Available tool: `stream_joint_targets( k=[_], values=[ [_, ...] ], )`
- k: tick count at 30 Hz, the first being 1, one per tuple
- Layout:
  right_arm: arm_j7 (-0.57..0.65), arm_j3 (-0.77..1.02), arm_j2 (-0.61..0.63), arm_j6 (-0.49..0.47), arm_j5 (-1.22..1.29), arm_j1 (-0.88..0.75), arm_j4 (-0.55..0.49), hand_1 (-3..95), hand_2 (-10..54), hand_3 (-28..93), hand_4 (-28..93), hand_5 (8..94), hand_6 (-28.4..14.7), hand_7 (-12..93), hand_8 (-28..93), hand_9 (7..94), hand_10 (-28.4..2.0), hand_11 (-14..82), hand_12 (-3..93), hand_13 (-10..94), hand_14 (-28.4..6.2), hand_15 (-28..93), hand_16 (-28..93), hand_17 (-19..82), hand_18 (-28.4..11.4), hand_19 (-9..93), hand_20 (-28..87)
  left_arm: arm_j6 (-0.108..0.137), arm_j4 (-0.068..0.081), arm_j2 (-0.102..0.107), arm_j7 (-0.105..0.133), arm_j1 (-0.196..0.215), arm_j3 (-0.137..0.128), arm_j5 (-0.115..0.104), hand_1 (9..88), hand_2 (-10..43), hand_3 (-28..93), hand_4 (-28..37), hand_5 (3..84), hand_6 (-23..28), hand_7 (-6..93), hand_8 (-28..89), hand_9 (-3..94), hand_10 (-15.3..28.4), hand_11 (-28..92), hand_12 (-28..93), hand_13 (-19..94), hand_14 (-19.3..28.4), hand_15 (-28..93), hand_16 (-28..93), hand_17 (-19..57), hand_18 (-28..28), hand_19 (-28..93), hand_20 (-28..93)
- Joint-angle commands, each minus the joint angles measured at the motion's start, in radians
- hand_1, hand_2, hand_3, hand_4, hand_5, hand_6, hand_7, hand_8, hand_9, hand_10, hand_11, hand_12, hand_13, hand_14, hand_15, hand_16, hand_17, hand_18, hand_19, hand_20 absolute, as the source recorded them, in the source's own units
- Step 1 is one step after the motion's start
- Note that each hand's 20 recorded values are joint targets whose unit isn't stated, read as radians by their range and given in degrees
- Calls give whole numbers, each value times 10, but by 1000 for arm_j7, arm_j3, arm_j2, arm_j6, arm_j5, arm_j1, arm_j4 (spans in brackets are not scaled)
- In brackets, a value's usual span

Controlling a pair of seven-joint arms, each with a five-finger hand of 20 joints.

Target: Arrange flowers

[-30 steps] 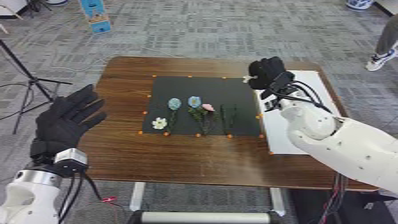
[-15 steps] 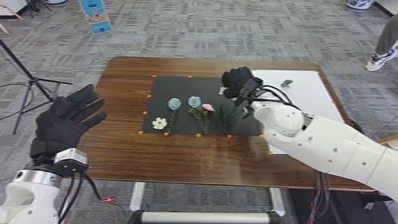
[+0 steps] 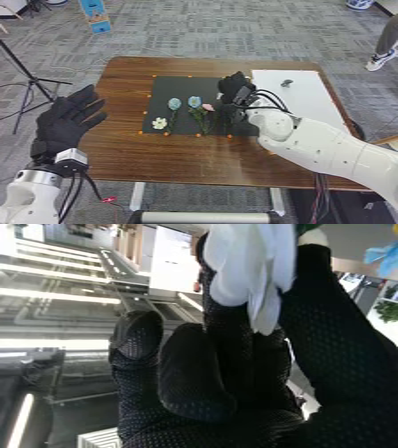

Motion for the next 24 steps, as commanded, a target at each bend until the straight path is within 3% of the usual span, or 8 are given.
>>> stream_joint_targets(
  k=[1,14,18,21,24],
  values=[
    [1,-31,-8,1,-37,33,-2,586,-95,697,-282,751,52,424,-39,878,-43,138,445,756,-42,865,366,365,-177,832,506,-5,0,-2,-5,4,0,-5,196,-45,723,-283,346,41,202,-94,270,116,209,181,219,133,276,31,-101,221,441,116],
    [42,-84,-12,20,-89,64,59,636,-95,627,-283,758,55,420,-48,877,-43,132,448,746,-42,871,364,355,-173,823,518,-6,1,-3,-2,2,3,-5,197,-45,723,-283,347,41,200,-93,270,116,209,181,218,134,276,33,-101,221,441,117],
    [42,-68,-3,-30,-92,57,45,620,-95,652,-283,758,55,424,-48,869,-41,132,449,741,-44,870,365,350,-175,819,523,-5,0,-5,-3,4,0,-5,198,-44,721,-283,347,42,199,-93,269,116,209,181,218,134,274,31,-101,221,441,117],
    [36,-48,10,-80,-94,50,22,559,-95,752,-282,744,62,421,-48,848,-37,126,436,733,-46,869,365,345,-175,813,523,-4,-1,-5,-1,7,-2,-5,198,-44,721,-283,346,42,200,-93,269,116,209,181,218,134,274,31,-101,221,441,116],
    [53,-22,26,-180,-97,43,-18,523,-95,726,-282,694,66,395,-55,814,-36,113,419,716,-49,869,365,330,-179,802,526,-4,0,-4,-3,5,-2,-5,198,-44,722,-283,347,42,200,-93,269,116,209,180,218,134,274,32,-101,221,442,116]
  ],
)
